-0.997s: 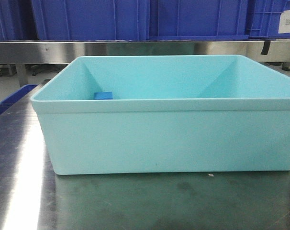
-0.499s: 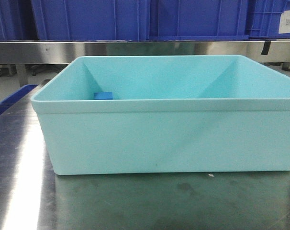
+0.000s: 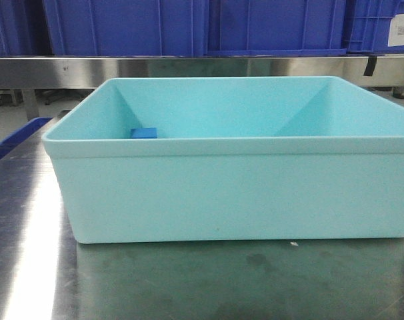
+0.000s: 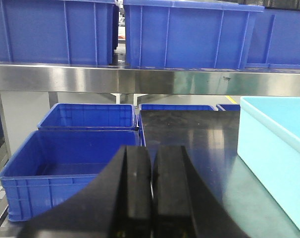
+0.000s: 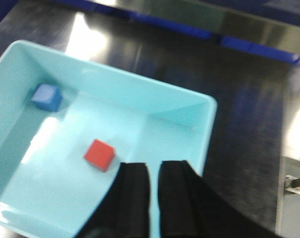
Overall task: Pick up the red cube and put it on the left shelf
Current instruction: 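Move the right gripper over the teal tub toward the red cube, then lower the right gripper and close it on the red cube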
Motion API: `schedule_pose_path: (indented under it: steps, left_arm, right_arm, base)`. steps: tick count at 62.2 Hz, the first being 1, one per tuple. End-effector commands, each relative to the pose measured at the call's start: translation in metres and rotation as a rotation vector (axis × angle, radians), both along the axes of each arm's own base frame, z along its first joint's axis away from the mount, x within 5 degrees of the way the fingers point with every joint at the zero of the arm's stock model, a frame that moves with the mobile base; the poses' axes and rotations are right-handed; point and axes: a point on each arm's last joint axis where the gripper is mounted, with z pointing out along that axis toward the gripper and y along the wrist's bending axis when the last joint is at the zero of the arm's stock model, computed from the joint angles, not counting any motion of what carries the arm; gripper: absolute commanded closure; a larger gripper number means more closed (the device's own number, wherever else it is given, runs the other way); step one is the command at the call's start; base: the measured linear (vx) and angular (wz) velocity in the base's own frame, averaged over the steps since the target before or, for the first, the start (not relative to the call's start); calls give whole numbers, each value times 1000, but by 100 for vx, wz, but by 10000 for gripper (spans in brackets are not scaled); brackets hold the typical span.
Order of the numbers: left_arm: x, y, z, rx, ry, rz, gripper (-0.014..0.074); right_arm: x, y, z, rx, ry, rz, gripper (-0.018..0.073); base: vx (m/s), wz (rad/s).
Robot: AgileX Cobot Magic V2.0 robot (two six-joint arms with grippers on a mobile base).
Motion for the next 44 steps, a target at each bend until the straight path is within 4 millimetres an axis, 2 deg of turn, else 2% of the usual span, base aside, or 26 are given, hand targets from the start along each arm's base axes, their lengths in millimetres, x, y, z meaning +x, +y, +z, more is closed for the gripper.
schedule_pose_path:
  steps: [1,9,18,33,44]
  left_arm:
    - [0,1,0,-10,-71,13,495]
    - [0,1,0,-10,-71,13,495]
    - [0,1,0,-10,-71,13,495]
    - [0,1,0,-10,-71,13,495]
    - [0,1,0,-10,-71,13,495]
  right_arm:
    - [12,18,15,49,-47,42,221]
    - [30,43,-1,102,46,53,113]
    - [51,64,-31,160,202,22,6]
    - [78,82,-78,163,394,-91,-16]
    - [92,94,-108,144,470,-130,-16]
  base:
    - [0,0]
    - [0,0]
    - [0,0]
    - [0,0]
    - [0,0]
